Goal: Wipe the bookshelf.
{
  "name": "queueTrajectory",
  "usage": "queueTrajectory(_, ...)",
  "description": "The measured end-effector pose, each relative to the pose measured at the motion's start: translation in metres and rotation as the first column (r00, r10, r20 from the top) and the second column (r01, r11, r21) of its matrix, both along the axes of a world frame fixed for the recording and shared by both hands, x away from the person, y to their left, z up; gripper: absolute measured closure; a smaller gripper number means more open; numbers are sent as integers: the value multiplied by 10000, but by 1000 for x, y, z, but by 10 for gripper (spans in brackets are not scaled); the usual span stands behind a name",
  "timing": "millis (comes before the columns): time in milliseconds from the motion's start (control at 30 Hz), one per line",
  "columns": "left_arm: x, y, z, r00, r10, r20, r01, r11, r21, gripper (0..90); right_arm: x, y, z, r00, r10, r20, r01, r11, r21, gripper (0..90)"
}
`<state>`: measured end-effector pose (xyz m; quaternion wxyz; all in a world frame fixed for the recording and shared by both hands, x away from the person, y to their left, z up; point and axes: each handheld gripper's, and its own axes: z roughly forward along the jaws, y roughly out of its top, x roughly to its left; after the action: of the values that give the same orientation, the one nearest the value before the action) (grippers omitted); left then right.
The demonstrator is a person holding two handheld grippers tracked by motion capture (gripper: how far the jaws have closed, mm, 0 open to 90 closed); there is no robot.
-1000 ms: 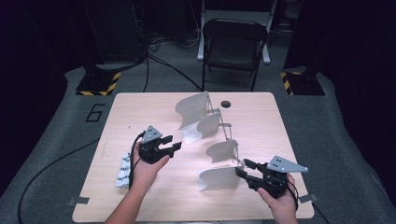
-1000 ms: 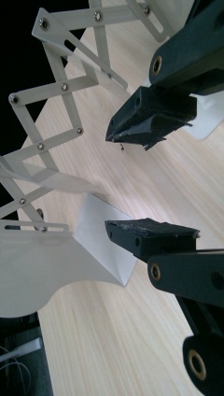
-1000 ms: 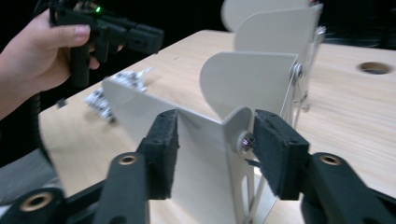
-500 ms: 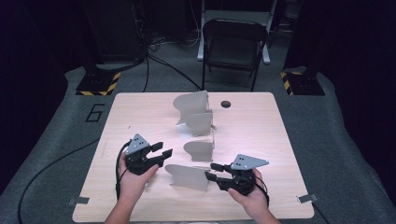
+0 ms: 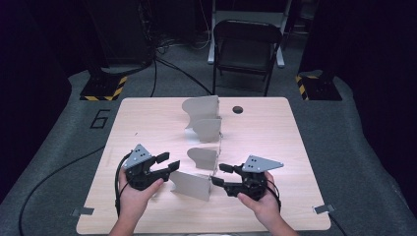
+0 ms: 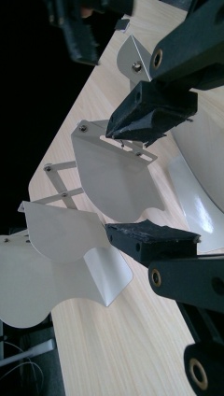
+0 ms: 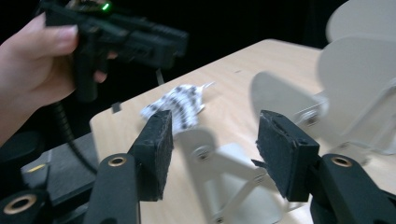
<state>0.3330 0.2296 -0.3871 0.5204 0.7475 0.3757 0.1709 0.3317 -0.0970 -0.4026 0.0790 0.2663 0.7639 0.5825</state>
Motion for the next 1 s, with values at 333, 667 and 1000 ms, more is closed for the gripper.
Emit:
queueTrajectory(333, -3, -11, 4, 9995, -227, -210, 223, 9995, -208, 435, 38, -8, 2, 9939, -1070, 263, 1079, 9935, -354, 353)
queueTrajectory(667, -1, -17, -3, 9991, -226, -366, 228, 9997, 32, 409, 66, -6, -7, 9838, -1786, 125, 1790, 9814, -686, 237)
queueTrajectory(1000, -1, -19, -4, 9993, -65, -377, 73, 9997, 219, 405, 89, -12, -8, 9733, -2266, 375, 2283, 9723, -500, 401)
